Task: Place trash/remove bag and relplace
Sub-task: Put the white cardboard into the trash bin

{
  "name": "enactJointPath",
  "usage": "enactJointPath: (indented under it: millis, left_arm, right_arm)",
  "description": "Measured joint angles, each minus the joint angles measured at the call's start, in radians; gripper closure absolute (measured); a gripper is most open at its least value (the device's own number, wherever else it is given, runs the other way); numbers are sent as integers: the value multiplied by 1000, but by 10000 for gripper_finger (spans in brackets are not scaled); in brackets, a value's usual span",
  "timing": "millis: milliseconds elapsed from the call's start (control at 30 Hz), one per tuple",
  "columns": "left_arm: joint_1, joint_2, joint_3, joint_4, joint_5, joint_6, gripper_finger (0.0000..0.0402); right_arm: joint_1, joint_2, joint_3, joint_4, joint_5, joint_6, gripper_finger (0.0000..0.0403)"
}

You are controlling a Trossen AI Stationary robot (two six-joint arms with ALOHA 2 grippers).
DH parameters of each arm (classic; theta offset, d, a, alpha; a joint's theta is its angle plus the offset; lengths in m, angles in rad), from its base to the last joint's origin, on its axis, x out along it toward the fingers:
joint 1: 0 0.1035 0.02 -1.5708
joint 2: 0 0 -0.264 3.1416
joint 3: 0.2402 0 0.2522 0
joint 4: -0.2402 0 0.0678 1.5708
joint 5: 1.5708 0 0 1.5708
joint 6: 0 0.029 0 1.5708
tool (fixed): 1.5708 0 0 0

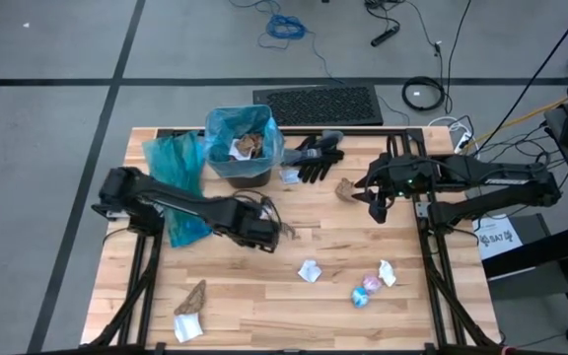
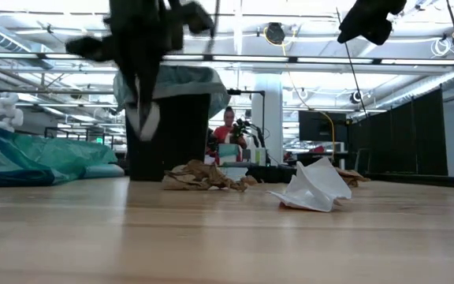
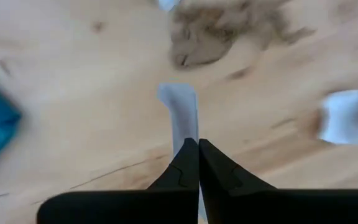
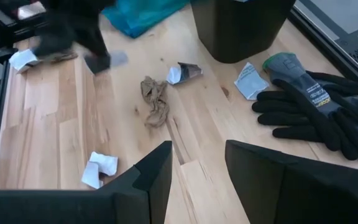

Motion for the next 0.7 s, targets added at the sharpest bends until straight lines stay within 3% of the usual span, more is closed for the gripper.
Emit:
enactJointPath:
  millis: [167, 433, 700]
  left_arm:
    - [4, -134, 36, -33, -115, 38, 401]
    - [72, -335, 85, -33, -398, 175, 401]
    - [269, -422, 89, -64, -490, 396, 401]
  right_arm:
    - [0, 28, 0, 10, -2, 26, 261]
    - [1, 92, 0, 33, -6, 52, 261]
    - [6, 150, 0, 83, -6, 135, 261]
